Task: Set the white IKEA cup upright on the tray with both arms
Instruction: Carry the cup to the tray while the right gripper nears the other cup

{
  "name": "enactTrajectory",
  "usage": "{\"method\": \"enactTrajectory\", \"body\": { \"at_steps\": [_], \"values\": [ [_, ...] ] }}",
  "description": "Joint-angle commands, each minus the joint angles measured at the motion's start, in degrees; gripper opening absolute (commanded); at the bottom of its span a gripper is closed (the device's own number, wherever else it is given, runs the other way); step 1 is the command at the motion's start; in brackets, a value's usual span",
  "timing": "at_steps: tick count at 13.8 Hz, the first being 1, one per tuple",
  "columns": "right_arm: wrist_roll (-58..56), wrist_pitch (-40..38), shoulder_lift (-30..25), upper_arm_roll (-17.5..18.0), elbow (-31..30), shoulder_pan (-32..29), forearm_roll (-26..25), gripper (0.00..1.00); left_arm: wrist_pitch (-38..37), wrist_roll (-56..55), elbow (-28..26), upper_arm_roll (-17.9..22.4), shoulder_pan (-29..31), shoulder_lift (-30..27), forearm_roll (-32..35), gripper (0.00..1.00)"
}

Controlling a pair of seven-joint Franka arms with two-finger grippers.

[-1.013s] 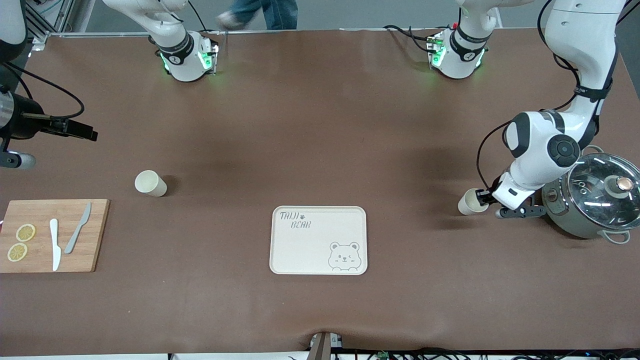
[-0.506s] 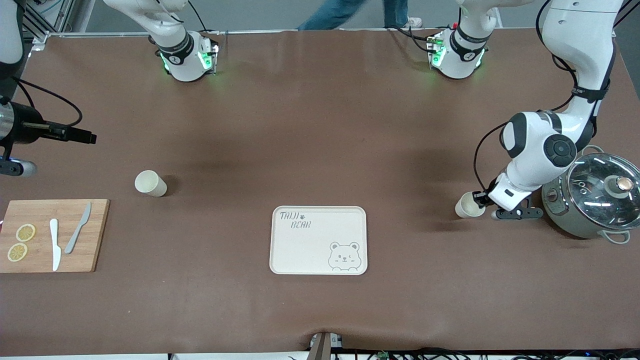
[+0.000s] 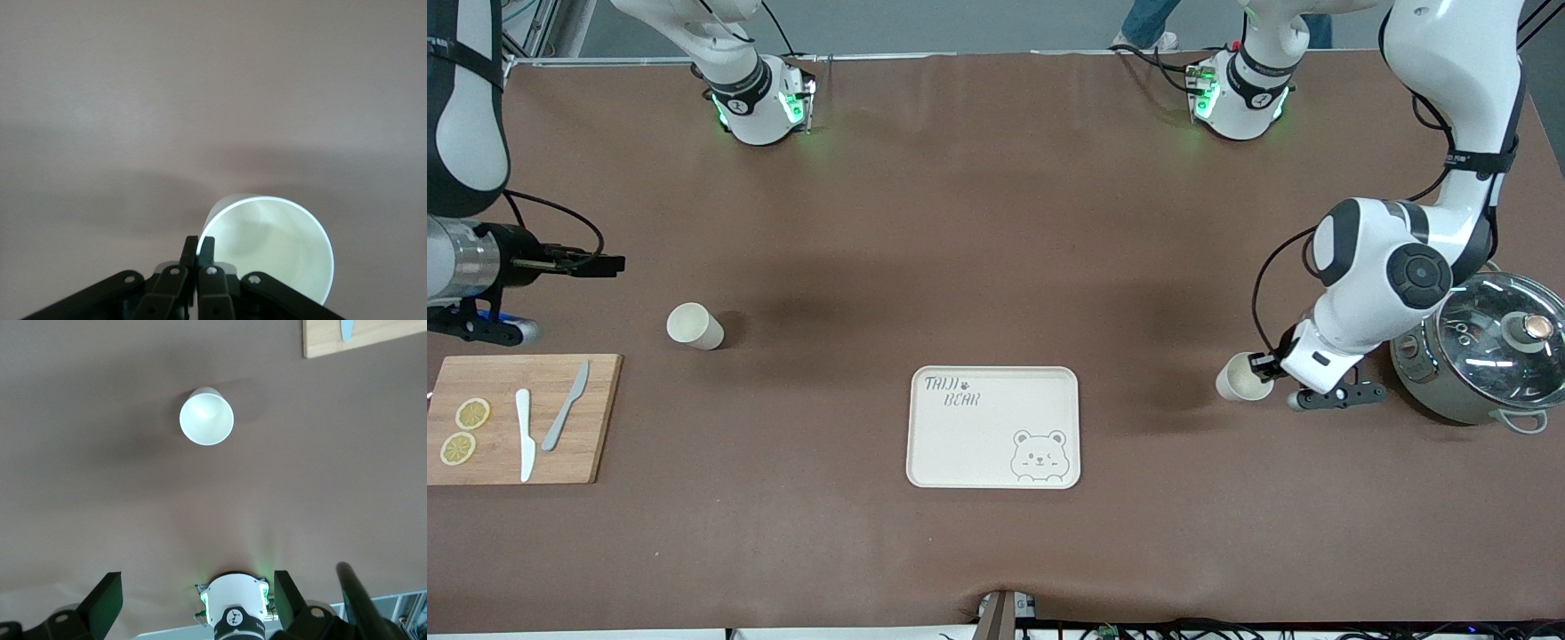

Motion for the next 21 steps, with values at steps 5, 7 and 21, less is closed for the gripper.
{"method": "enactTrajectory", "body": {
  "at_steps": [5,7,21],
  "values": [
    [1.9,0.3,5.5,0.4,1.8,-2.5,-0.6,1.00,-4.0,-20.6,19.2,0.1,-9.6,12.4,0.1,0.00],
    [1.9,8.1,5.5,0.4,-0.8,-2.0,-2.3,1.00,-4.0,-25.5,24.1,0.1,-12.2,16.5,-0.3,0.00],
    [-0.5,48.8,0.3,0.1,-34.9,-2.0,-6.4,0.94,-0.5,-32.8,34.0,0.8,-22.1,27.8,0.2,0.00]
  ]
}}
